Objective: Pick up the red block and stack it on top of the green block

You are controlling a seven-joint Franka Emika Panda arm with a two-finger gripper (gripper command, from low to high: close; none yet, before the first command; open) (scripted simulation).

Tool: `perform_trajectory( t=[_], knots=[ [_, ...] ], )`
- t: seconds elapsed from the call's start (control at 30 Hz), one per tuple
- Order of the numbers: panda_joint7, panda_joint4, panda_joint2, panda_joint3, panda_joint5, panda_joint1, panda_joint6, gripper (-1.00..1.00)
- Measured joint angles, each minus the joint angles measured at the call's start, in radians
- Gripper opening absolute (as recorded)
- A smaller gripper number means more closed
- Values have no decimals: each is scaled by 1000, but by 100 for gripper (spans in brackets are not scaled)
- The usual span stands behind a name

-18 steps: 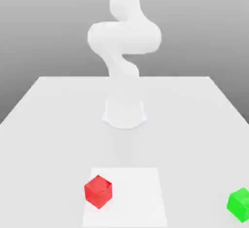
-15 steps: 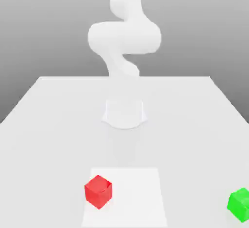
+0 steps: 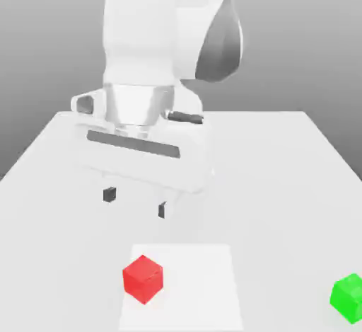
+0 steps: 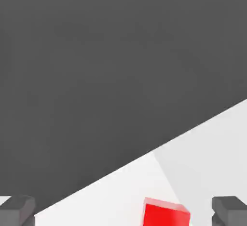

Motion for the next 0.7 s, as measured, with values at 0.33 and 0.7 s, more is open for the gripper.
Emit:
perform_trajectory(
  t=[0.33, 0.7],
  knots=[
    [71, -27, 347, -21, 15, 1, 247, -100],
    [64, -45, 223, -13, 26, -4, 143, -100]
  ],
)
